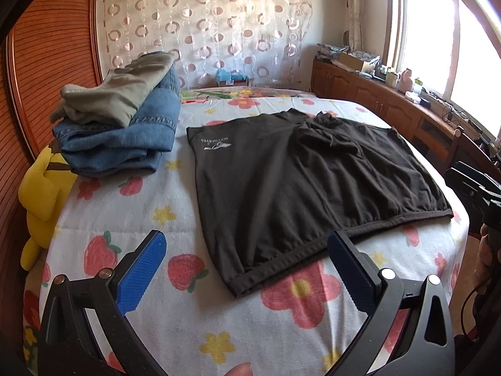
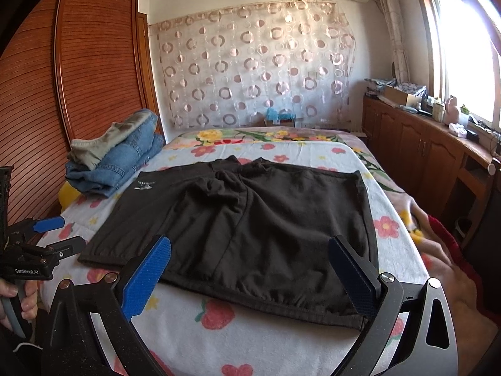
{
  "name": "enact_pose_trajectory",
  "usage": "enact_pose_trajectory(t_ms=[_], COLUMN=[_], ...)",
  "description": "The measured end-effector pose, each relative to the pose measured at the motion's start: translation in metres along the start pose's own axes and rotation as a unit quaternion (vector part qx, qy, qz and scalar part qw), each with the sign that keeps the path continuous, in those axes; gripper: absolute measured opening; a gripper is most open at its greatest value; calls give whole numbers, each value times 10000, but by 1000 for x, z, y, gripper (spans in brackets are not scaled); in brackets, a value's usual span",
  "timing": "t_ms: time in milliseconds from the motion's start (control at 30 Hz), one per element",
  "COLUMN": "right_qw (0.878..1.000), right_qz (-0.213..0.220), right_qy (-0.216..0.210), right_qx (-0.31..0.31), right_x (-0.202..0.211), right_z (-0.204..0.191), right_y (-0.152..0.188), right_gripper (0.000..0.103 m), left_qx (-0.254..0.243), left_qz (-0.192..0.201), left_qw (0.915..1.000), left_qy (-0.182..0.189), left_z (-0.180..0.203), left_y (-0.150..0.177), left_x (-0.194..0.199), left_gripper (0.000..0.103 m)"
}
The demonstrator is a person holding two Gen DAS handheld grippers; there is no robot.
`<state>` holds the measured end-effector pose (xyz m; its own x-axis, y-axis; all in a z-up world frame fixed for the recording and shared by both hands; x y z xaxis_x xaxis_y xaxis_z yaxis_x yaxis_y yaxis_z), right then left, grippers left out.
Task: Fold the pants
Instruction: 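Lower the left tool to the shorts' waistband and close it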
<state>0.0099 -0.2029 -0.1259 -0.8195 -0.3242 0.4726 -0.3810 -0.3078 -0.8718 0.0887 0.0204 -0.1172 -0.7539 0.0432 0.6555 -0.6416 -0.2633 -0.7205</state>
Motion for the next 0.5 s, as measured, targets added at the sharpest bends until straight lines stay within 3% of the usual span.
enact_pose_trajectory(t_ms=[167,433,500], right_qw=[9999,9991,9986], right_qz=[-108,-421,-523], right_qy=[-40,45,71], right_qx=[-9,-53,-60], right_x=[1,2,2], right_z=[6,26,31], right_y=[6,22,26], right_gripper=[100,99,97], left_qx=[30,142,192], left_qz=[-67,-364,-446], left_qw=[10000,9988,9982], left_qy=[4,284,358], left_z=[-8,-17,-19], left_y=[4,18,22], left_x=[-4,-8,-9], left_gripper=[101,72,59])
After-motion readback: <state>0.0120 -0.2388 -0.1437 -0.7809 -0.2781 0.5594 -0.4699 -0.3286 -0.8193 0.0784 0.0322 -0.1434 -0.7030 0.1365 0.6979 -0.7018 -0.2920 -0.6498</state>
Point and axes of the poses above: each gripper's, at about its wrist camera, not at the fingertips, and x roughly against the way its jaws point, z to its right, y to its underside, the point moved 9 cm from there along -x, roughly the way its jaws point, and after that the axes turned 14 degrees about x, right-handed, at the moved point
